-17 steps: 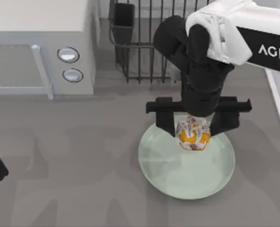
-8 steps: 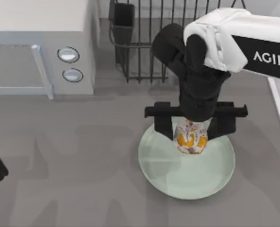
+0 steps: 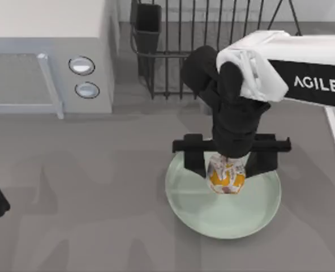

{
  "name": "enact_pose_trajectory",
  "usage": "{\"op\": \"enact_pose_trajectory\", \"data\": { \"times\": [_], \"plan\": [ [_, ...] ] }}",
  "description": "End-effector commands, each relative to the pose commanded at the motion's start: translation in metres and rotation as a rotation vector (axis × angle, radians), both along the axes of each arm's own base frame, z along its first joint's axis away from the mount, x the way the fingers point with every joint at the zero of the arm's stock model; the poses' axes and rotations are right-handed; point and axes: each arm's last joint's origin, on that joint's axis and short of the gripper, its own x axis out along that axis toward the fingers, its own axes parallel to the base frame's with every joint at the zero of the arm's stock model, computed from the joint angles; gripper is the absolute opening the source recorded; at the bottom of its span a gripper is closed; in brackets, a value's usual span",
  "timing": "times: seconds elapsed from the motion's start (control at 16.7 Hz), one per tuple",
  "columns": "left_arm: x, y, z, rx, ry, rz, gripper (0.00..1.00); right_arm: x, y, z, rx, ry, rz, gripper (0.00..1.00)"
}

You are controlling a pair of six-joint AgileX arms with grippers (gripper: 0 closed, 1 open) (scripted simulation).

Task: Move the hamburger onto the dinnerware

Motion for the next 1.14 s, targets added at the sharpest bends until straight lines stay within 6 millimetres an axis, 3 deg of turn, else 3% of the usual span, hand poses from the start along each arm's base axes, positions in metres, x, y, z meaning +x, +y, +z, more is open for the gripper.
{"op": "enact_pose_trajectory", "data": {
  "times": [0.78,1.14],
  "plan": [
    [0.0,0.0,0.0,0.0,0.0,0.0,1.0,0.0,0.0,0.0,0.0,0.0,0.0,0.98],
    [0.0,0.0,0.0,0.0,0.0,0.0,1.0,0.0,0.0,0.0,0.0,0.0,0.0,1.0]
  ]
}}
